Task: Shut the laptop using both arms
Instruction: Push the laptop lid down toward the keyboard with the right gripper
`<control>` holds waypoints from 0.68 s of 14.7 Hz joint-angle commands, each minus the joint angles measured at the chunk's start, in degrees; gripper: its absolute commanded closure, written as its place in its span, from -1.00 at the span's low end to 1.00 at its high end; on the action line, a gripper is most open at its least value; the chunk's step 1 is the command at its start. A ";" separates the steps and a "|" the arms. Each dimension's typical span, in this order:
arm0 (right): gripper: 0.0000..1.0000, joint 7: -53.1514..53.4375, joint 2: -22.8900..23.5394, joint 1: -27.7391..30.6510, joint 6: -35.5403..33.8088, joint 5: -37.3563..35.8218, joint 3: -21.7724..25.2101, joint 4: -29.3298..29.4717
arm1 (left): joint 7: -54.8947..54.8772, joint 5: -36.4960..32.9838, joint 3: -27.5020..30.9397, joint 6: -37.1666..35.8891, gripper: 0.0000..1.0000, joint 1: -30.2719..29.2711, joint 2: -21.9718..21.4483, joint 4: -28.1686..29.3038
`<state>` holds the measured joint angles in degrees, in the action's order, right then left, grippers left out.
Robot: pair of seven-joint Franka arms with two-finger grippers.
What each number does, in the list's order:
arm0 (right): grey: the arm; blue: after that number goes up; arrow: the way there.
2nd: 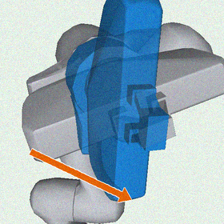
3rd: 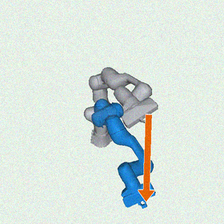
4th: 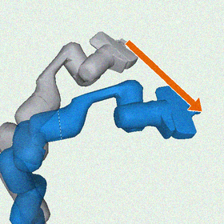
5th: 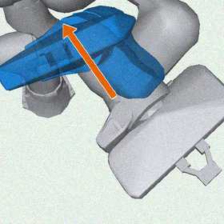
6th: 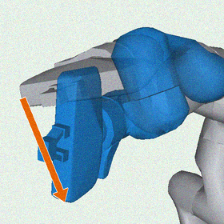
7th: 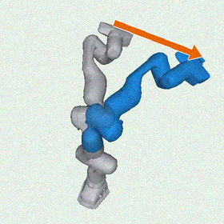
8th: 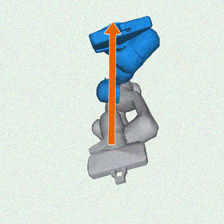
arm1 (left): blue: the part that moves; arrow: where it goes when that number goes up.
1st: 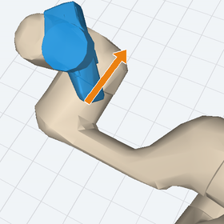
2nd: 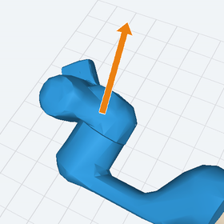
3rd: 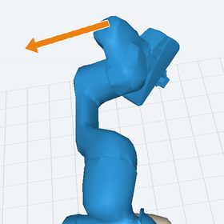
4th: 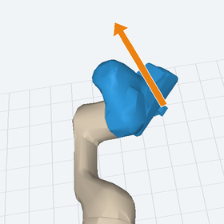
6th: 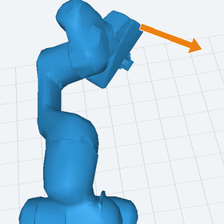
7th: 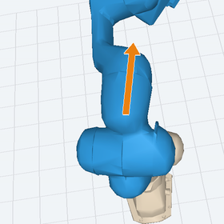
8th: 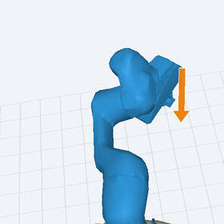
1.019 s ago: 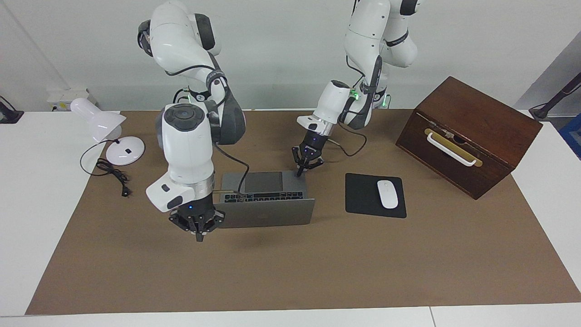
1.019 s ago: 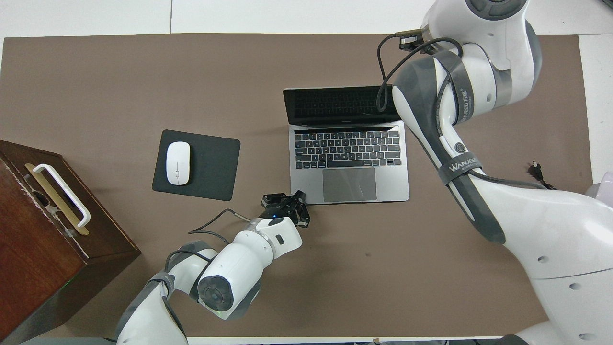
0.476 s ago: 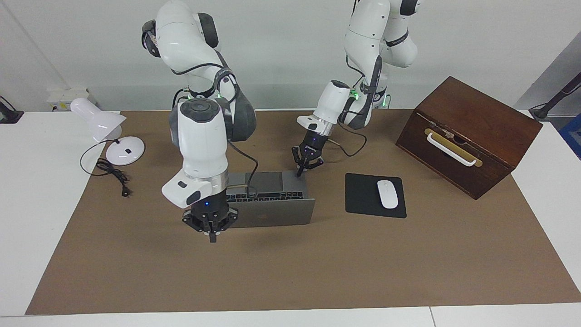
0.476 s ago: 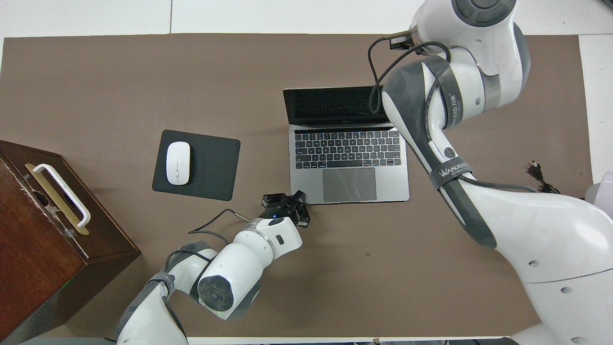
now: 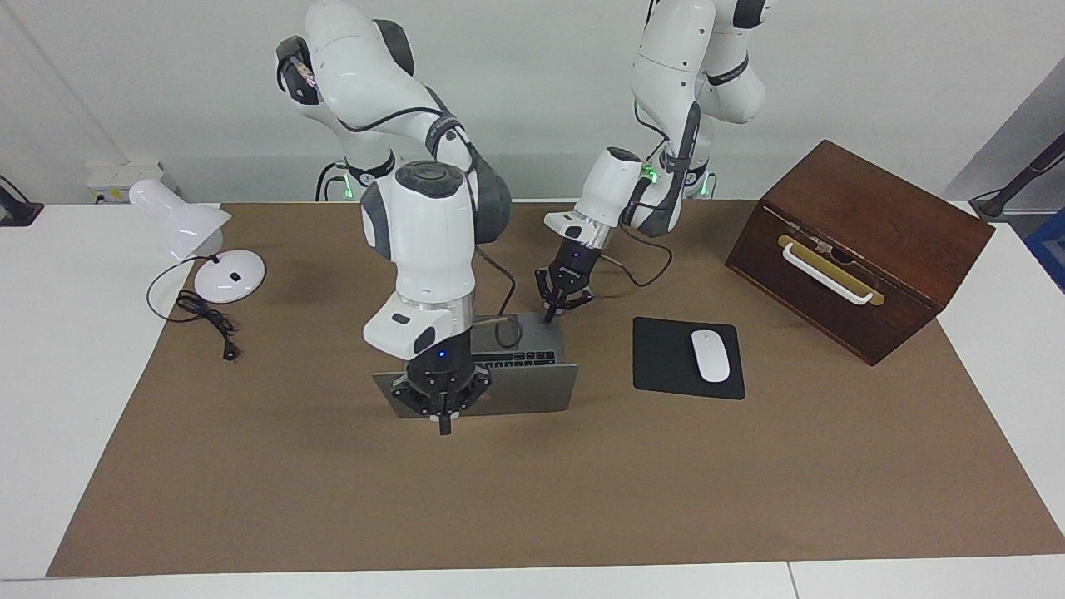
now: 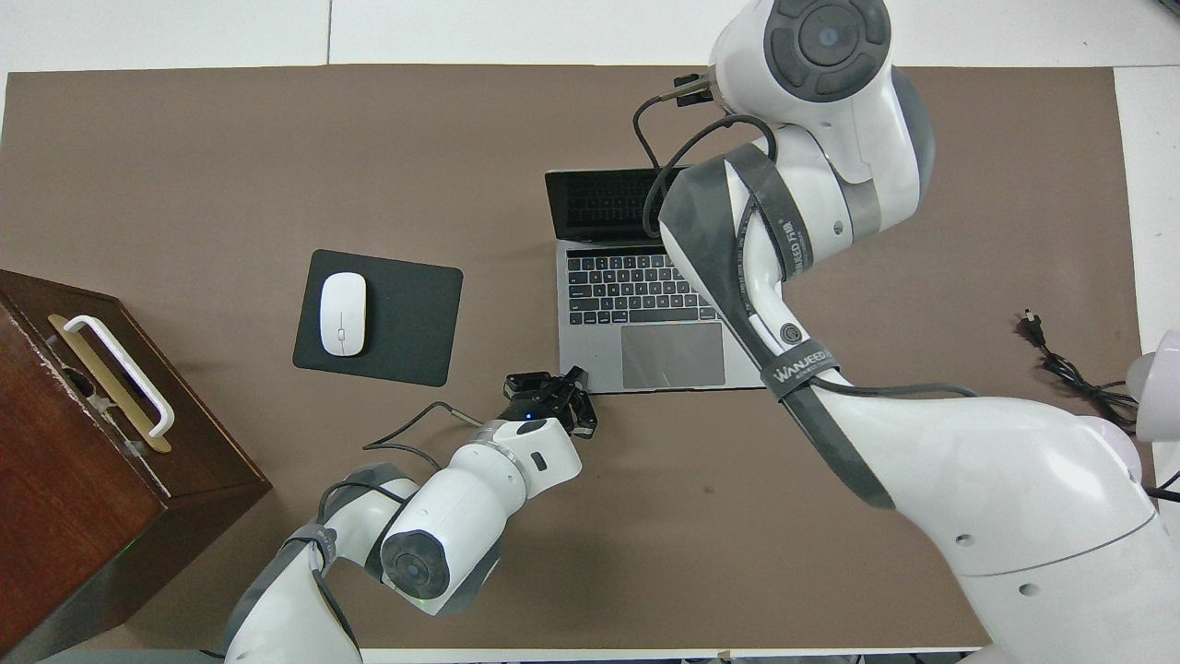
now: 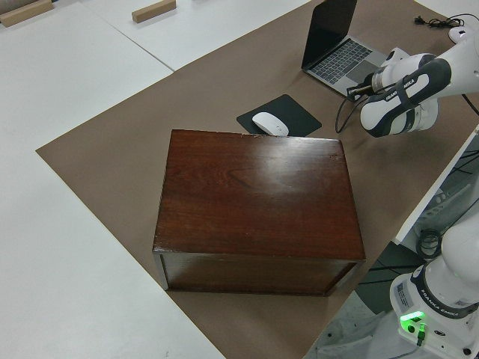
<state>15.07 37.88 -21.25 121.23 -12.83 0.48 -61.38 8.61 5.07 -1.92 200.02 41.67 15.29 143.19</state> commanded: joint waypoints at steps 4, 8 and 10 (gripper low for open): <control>1.00 1.62 0.97 0.86 2.35 0.95 -0.39 -0.14 | -1.23 0.38 0.86 0.72 1.00 0.17 3.35 -0.54; 1.00 1.63 0.79 1.39 1.30 5.78 -0.39 -0.84 | -1.05 0.47 0.77 0.72 1.00 0.08 3.35 -0.54; 1.00 1.63 0.70 2.17 -0.71 8.68 -0.39 -1.02 | -1.05 0.38 0.77 0.63 1.00 -0.62 3.43 -0.54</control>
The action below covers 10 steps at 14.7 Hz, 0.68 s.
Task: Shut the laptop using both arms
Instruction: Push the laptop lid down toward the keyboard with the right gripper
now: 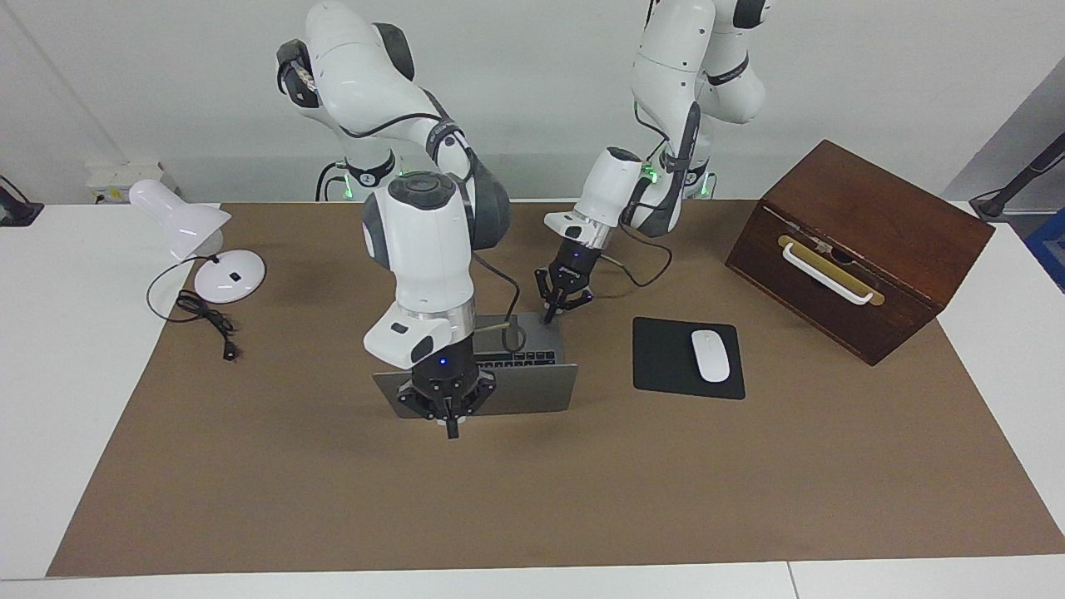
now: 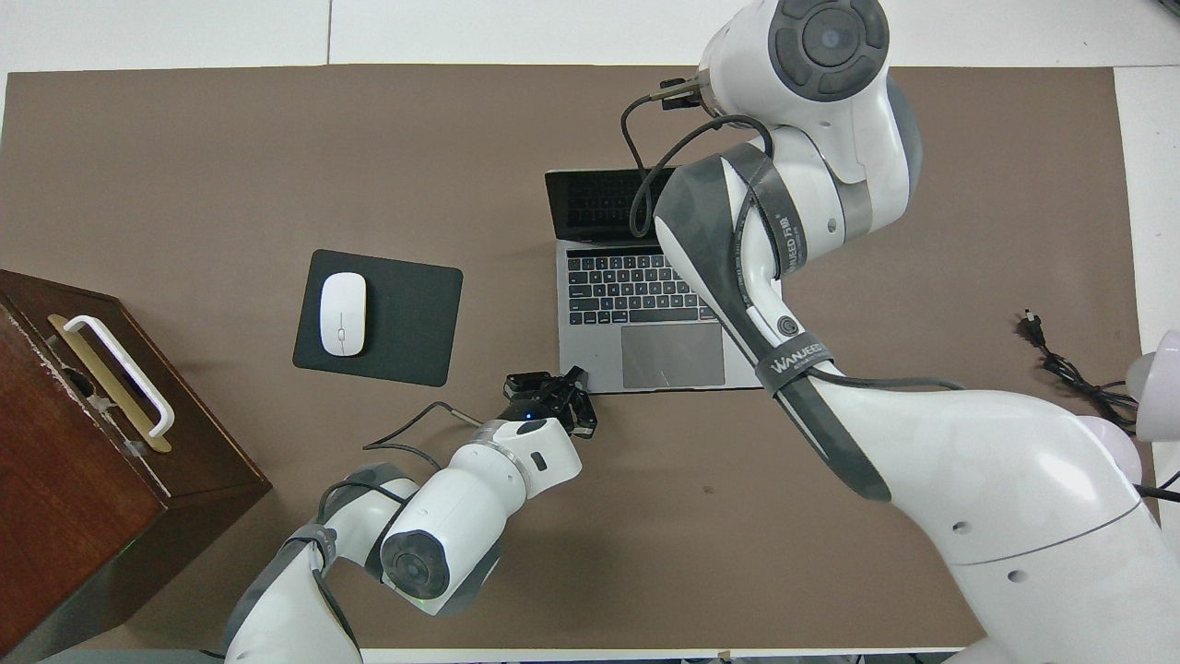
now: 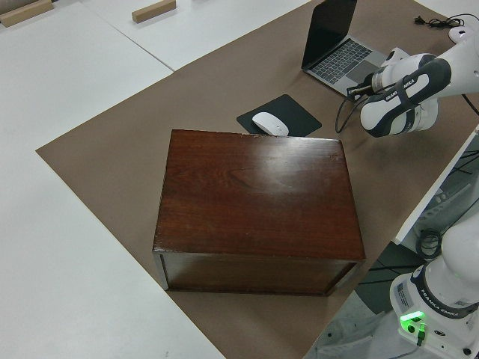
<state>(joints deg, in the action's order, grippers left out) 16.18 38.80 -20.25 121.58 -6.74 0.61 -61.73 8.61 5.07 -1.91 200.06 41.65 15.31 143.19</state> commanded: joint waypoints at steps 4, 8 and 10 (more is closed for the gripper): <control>1.00 0.69 -1.71 1.71 -5.38 6.83 -0.43 -4.26 | -1.05 0.38 0.77 0.59 1.00 -0.61 3.41 -0.63; 1.00 1.57 -1.89 2.58 -10.48 11.64 -0.43 -4.28 | -1.05 0.38 0.77 0.59 1.00 -0.52 3.41 -0.55; 1.00 1.57 -1.80 2.76 -13.03 13.86 -0.43 -4.36 | -1.05 0.38 0.77 0.59 1.00 -0.52 3.41 -0.55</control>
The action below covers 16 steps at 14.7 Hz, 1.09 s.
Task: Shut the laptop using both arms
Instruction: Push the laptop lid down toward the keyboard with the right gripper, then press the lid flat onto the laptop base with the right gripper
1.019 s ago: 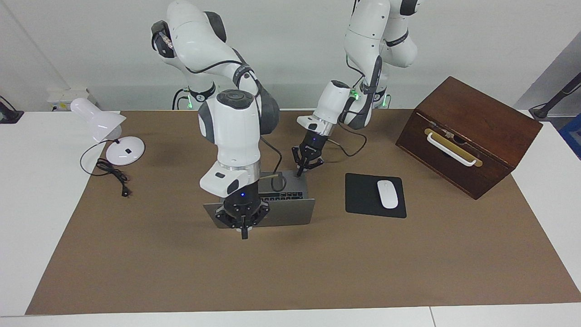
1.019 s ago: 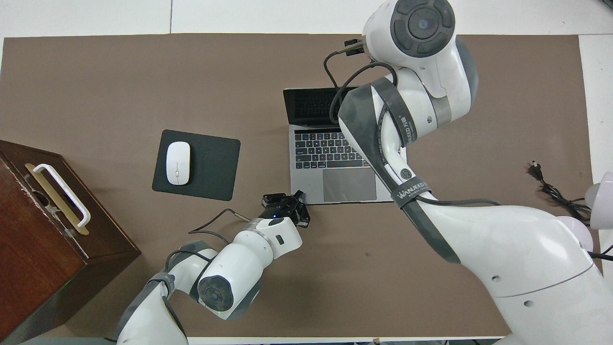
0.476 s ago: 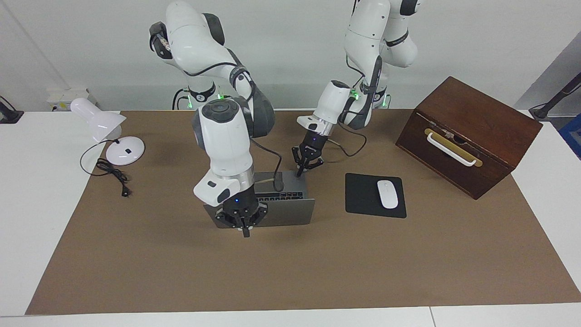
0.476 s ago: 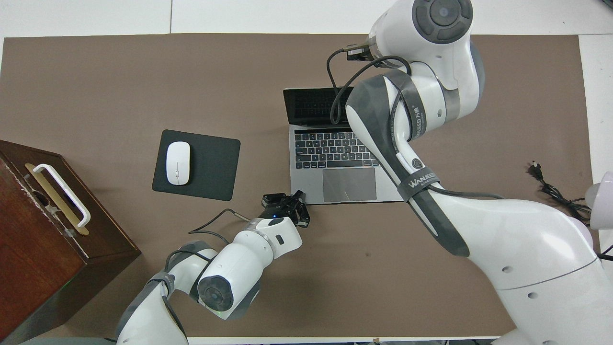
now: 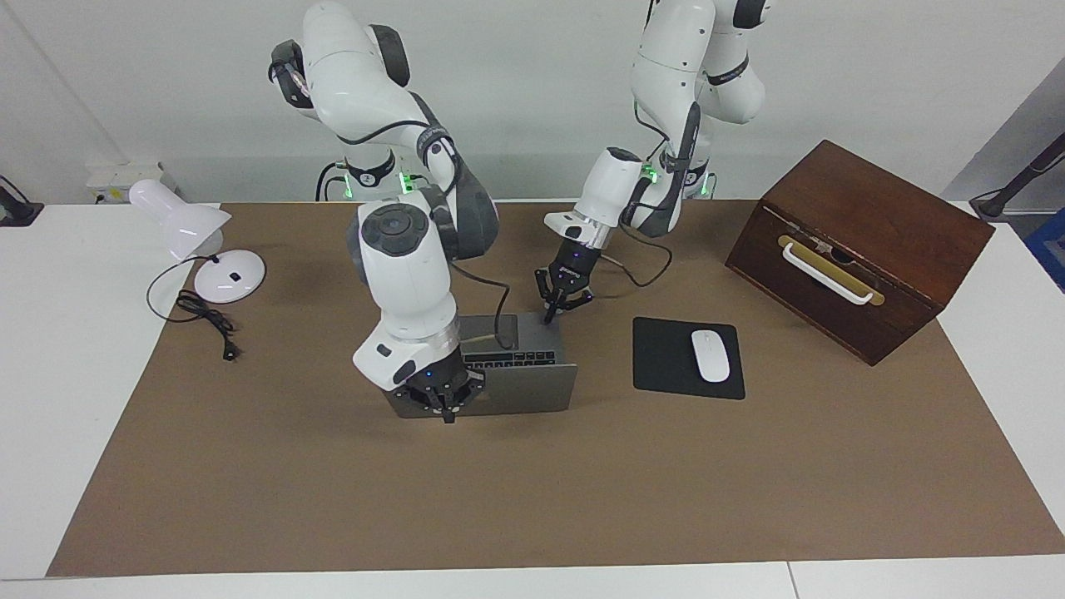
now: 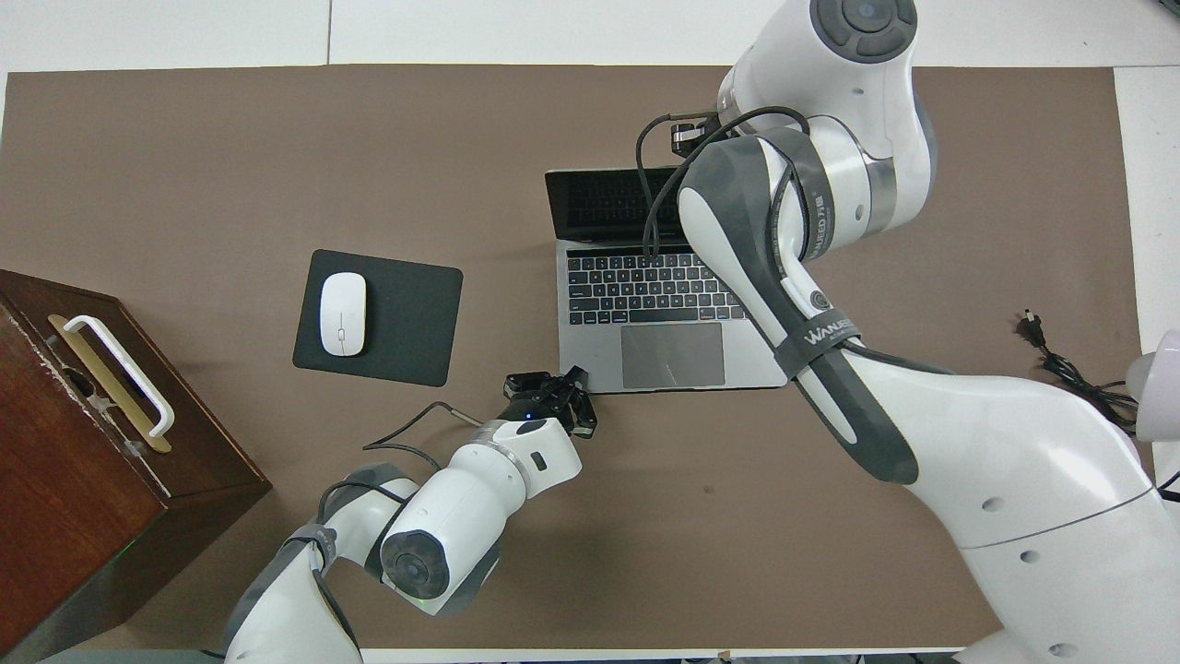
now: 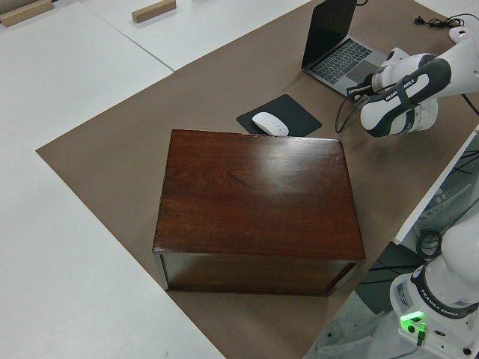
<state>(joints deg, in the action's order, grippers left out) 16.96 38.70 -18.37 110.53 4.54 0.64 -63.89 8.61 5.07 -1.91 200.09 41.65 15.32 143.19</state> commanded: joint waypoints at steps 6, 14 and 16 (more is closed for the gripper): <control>1.00 0.88 -1.35 2.37 -7.51 5.20 -0.46 -2.55 | -1.05 0.38 0.77 0.56 1.00 -0.69 3.40 -0.54; 1.00 2.19 -0.47 2.46 -15.69 6.71 -0.37 -6.32 | -1.05 0.38 0.77 0.56 1.00 -0.69 3.40 -0.54; 1.00 5.35 -1.26 2.46 -17.01 6.28 -0.37 -8.17 | -1.05 0.38 0.77 0.56 1.00 -0.69 3.40 -0.54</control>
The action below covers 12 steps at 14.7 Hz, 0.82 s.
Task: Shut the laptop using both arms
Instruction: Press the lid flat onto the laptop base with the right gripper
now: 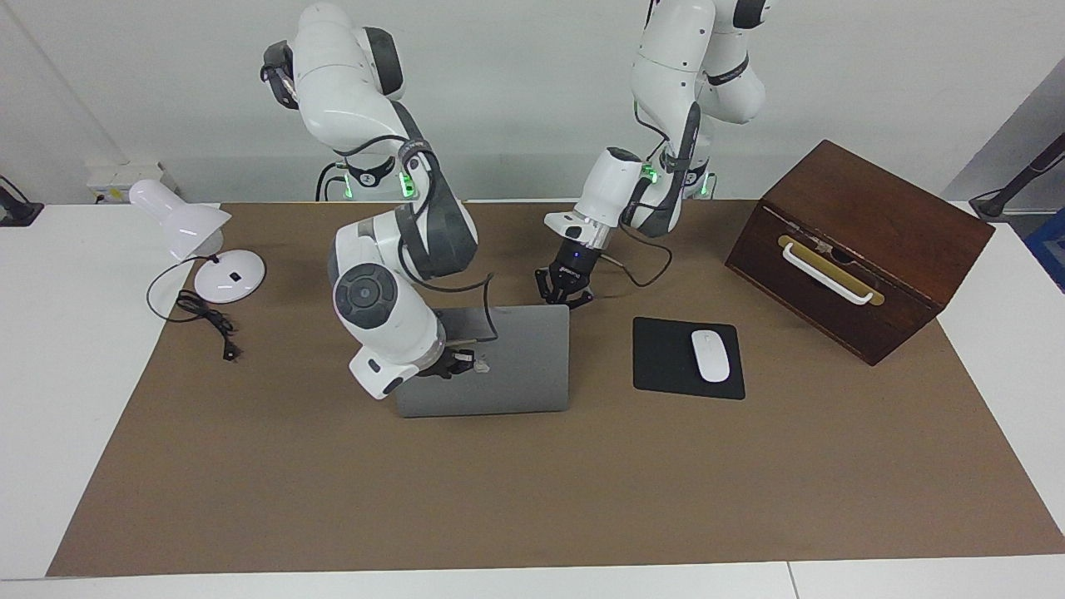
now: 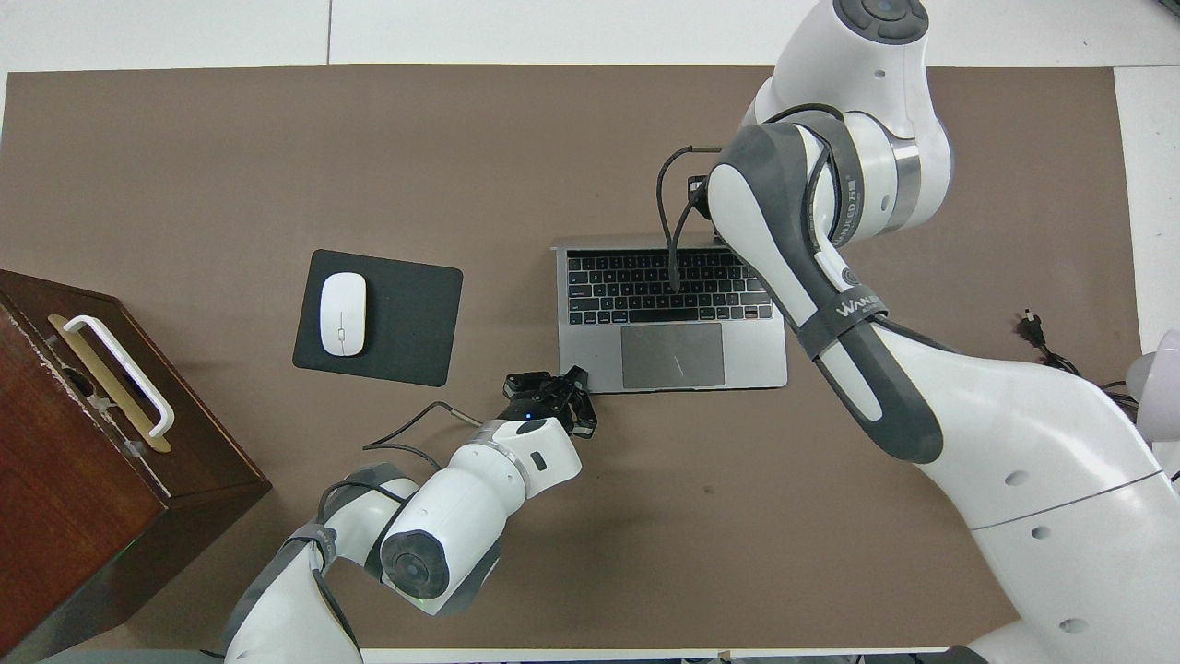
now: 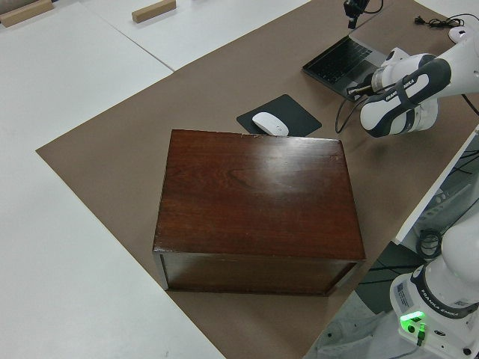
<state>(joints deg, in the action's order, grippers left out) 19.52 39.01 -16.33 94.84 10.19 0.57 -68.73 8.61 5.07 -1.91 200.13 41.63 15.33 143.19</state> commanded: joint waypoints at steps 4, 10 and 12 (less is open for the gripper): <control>1.00 3.33 -3.24 0.33 -3.61 0.36 -0.22 -6.76 | -1.06 0.38 0.76 0.53 1.00 -0.67 3.39 -0.54; 1.00 4.56 -3.42 -0.10 -2.30 -0.17 -0.14 -10.63 | -1.06 0.38 0.76 0.53 1.00 -0.67 3.39 -0.54; 1.00 4.56 -3.42 -0.45 -1.33 -0.52 -0.14 -11.51 | -1.06 0.38 0.76 0.53 1.00 -0.76 3.48 -0.54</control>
<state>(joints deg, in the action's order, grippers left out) 23.01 37.46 -16.51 91.59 10.09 0.60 -76.66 8.61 5.07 -1.91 200.13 41.63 15.34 143.19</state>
